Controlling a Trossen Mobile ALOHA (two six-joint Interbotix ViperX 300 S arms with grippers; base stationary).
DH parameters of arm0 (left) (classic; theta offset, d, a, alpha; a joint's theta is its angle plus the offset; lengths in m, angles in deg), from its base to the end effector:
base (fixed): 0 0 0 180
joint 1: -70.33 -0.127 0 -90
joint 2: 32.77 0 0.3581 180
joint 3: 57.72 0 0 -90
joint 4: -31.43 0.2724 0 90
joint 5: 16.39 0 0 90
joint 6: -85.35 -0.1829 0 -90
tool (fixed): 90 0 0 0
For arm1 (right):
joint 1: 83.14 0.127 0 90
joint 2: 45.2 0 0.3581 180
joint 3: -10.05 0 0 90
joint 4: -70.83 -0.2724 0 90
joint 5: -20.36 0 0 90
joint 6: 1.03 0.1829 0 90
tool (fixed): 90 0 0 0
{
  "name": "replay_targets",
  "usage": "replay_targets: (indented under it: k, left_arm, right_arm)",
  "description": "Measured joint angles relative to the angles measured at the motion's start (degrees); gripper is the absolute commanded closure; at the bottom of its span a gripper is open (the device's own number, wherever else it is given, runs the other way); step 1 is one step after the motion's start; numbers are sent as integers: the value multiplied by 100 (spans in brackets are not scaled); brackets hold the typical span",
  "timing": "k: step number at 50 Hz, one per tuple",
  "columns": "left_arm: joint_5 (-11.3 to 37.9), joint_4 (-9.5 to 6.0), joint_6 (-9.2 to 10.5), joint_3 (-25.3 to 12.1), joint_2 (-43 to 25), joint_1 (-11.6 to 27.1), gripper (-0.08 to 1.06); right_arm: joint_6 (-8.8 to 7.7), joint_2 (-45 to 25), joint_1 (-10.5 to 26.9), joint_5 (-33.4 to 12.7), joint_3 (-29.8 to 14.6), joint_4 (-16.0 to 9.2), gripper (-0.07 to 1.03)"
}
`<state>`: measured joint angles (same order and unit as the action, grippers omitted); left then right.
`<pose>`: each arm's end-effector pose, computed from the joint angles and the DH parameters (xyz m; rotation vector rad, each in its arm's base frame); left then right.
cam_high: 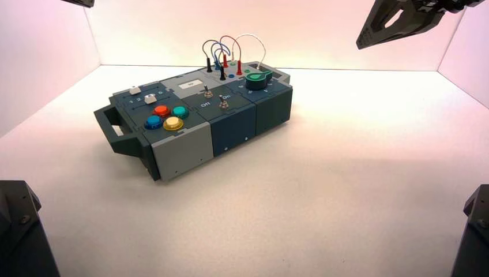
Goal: Move the bottom slider to position 2.
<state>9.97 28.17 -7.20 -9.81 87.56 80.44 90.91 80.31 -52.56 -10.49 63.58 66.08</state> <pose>0.2065 -0.0415 0.2270 0.0518 0.7659 -0.1892 0.1436 0.0939 0.1968 -0.1135 0.8628 0.4952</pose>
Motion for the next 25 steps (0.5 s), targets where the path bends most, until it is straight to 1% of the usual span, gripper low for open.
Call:
replay_targets:
  k: [21, 25]
  left_arm:
    - [9, -9, 9, 0, -53, -9, 101]
    - [9, -44, 9, 0, -79, 0, 101]
  right_arm:
    - [0, 0, 9, 0, 0, 0, 98]
    - [9, 0, 9, 0, 0, 0, 98]
